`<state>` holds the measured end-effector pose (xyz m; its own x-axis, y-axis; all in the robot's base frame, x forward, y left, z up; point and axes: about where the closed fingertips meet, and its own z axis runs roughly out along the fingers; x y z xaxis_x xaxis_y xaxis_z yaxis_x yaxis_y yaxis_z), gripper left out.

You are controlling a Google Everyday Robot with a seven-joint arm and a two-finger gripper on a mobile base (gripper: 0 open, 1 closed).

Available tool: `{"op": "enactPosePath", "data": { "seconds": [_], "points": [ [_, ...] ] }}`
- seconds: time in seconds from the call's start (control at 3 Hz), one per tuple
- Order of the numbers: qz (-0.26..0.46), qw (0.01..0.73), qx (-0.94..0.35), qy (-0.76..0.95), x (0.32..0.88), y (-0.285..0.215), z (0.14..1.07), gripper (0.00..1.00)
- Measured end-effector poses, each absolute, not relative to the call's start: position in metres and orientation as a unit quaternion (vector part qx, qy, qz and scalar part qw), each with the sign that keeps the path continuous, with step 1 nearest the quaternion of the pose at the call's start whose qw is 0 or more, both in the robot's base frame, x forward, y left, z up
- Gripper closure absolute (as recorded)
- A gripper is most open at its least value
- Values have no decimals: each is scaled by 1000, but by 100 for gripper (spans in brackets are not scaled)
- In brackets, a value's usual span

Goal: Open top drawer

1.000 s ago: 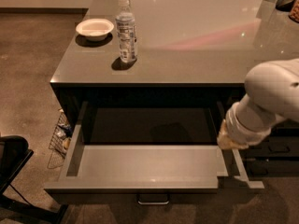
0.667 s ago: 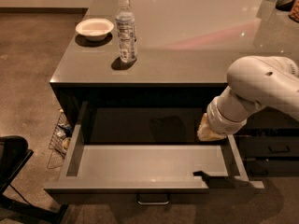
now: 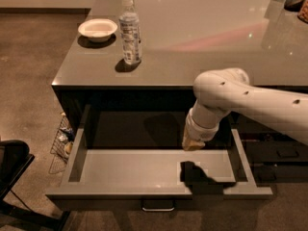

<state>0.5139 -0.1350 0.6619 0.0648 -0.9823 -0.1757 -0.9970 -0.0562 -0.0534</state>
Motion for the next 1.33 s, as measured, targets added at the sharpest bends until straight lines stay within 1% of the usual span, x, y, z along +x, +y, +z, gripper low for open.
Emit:
{"op": "enactPosePath", "data": {
  "seconds": [0.33, 0.67, 1.33],
  "points": [
    [63, 37, -693, 717, 504, -139, 614, 100],
    [75, 13, -644, 761, 474, -163, 587, 100],
    [75, 12, -642, 763, 474, -163, 596, 100]
  ]
}}
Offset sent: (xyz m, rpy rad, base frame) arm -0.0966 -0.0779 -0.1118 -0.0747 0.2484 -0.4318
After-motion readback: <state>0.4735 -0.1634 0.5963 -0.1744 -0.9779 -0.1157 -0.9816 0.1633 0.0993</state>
